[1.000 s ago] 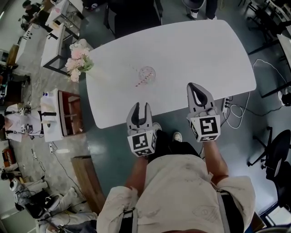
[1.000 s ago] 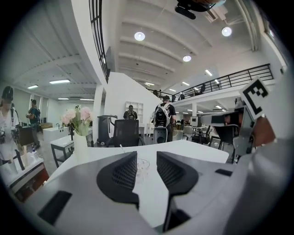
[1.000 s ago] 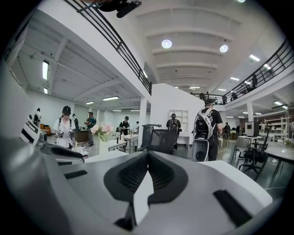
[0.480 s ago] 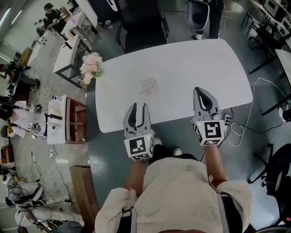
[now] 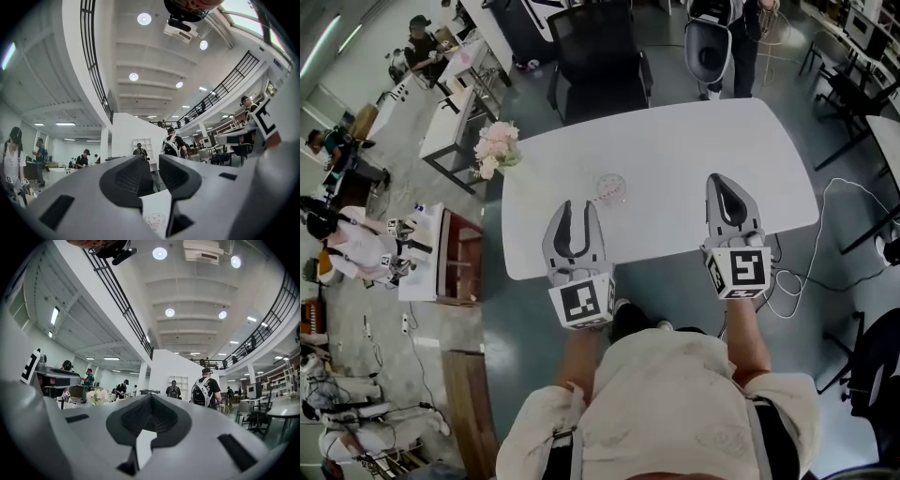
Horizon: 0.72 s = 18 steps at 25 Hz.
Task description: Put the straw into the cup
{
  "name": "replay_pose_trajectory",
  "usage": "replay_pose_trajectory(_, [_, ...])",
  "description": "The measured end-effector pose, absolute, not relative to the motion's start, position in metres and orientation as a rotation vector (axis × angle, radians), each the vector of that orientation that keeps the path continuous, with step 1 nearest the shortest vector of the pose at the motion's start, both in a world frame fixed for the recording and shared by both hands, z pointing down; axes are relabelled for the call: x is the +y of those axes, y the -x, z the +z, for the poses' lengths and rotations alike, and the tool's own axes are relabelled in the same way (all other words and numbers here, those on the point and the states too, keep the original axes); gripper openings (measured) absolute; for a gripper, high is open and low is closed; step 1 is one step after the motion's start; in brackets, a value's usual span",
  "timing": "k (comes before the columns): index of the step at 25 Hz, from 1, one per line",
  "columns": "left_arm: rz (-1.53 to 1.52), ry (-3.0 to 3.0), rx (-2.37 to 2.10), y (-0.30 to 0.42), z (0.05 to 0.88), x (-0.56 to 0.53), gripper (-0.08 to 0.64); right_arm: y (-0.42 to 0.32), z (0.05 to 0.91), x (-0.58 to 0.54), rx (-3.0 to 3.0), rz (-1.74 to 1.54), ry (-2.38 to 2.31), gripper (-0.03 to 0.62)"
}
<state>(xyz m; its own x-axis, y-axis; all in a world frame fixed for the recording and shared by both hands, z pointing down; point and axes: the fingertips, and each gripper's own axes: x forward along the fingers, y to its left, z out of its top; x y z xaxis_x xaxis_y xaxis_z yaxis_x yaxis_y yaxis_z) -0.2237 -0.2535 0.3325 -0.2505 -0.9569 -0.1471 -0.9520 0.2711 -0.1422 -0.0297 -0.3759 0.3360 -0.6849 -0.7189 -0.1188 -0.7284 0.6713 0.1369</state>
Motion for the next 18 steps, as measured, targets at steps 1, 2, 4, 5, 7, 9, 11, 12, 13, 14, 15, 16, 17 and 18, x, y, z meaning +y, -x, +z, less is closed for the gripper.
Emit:
replay_pose_trajectory(1, [-0.038,1.777,2.334,0.222,0.332,-0.253,0.120,0.028,0.336,-0.376,2.820,0.269,1.223,0.002])
replay_pose_trajectory(2, [-0.041,1.772,2.333,0.220,0.331,-0.253,0.120,0.026,0.336,-0.376,2.820,0.270,1.222,0.002])
replay_pose_trajectory(4, [-0.044,1.767,2.331,0.216,0.331,-0.252,0.120,0.023,0.336,-0.376,2.820,0.270,1.218,0.002])
replay_pose_trajectory(5, [-0.046,1.766,2.329,0.215,0.331,-0.252,0.118,0.022,0.337,-0.377,2.821,0.268,1.216,0.002])
replay_pose_trajectory(7, [-0.050,1.763,2.330,0.212,0.331,-0.252,0.113,0.021,0.338,-0.377,2.824,0.262,1.210,0.002])
replay_pose_trajectory(9, [-0.057,1.757,2.334,0.210,0.333,-0.252,0.076,0.021,0.340,-0.376,2.828,0.254,1.202,0.002])
replay_pose_trajectory(11, [-0.065,1.751,2.338,0.209,0.335,-0.253,0.053,0.022,0.342,-0.375,2.830,0.249,1.193,0.002])
replay_pose_trajectory(12, [-0.065,1.749,2.338,0.208,0.335,-0.253,0.036,0.022,0.342,-0.375,2.831,0.247,1.190,0.001])
replay_pose_trajectory(13, [-0.062,1.746,2.337,0.207,0.335,-0.252,0.024,0.022,0.343,-0.375,2.831,0.246,1.187,0.002])
replay_pose_trajectory(14, [-0.059,1.743,2.336,0.207,0.334,-0.252,0.015,0.022,0.344,-0.375,2.833,0.243,1.185,0.001])
replay_pose_trajectory(15, [-0.058,1.741,2.336,0.206,0.334,-0.251,0.011,0.021,0.344,-0.374,2.835,0.239,1.183,0.002])
replay_pose_trajectory(16, [-0.058,1.742,2.338,0.205,0.334,-0.250,0.008,0.021,0.345,-0.374,2.836,0.235,1.182,0.002])
replay_pose_trajectory(17, [-0.056,1.746,2.340,0.205,0.334,-0.250,0.006,0.020,0.345,-0.373,2.838,0.231,1.180,0.002])
replay_pose_trajectory(18, [-0.054,1.749,2.344,0.204,0.335,-0.250,0.005,0.020,0.346,-0.373,2.840,0.226,1.179,0.002])
